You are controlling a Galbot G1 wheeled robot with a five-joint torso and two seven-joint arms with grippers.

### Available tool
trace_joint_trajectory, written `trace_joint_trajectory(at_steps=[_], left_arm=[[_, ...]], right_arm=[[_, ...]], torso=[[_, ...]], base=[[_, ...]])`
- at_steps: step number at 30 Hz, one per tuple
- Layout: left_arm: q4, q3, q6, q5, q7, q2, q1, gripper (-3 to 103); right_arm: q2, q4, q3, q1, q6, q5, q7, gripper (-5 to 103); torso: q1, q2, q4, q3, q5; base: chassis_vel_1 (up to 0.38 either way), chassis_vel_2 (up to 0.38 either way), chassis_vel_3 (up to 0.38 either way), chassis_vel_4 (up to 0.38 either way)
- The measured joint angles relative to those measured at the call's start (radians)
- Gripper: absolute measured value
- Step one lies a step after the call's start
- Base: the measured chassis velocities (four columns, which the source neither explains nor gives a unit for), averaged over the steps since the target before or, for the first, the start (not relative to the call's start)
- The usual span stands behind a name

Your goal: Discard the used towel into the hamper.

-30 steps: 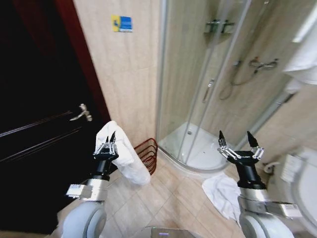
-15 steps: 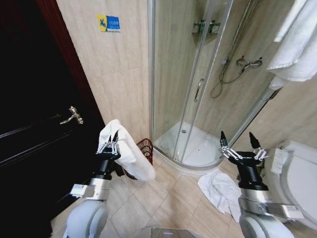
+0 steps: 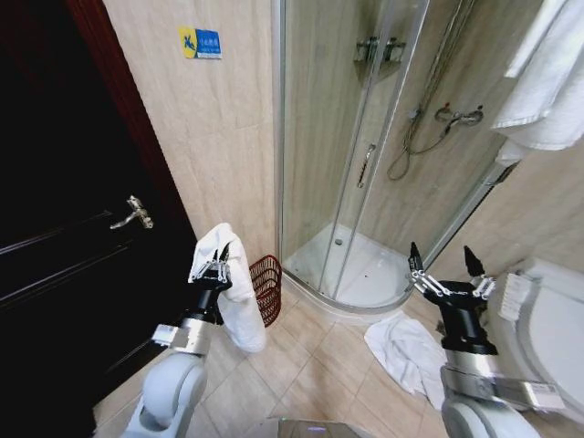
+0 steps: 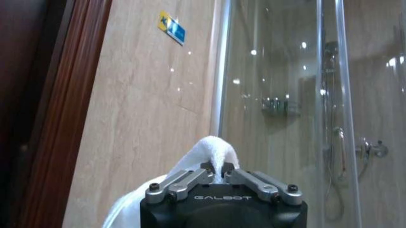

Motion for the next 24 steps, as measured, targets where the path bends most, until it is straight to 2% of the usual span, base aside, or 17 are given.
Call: trace_joint_trajectory(at_steps=[3,13,24], left_arm=[[0.048,0.016,0.01,-0.041,-0.001,0.018,-0.054,3],[0.109,0.049,0.024,-0.118,-0.006,0.08,-0.116,3],[0.236,0.087,0.029,-0.177,-0.054,0.137,-0.211,3]], right_arm=[[0.006,0.001,0.0,-0.003,0.006,-0.014,-0.006,100],[0.009,0.001,-0.004,0.02,0.007,-0.029,-0.012,100],[0.008,0.001,0.002,0.019,0.02,-0.03,-0.015,100]], torso=[[0.0,0.0,0.0001,0.0,-0.0001],[0.0,0.0,0.0,0.0,0.0],[0.0,0.0,0.0,0.0,-0.0001]], base=[[-0.074,0.093,0.078,-0.081],[-0.1,0.074,0.093,-0.074],[-0.053,0.061,0.053,-0.058]])
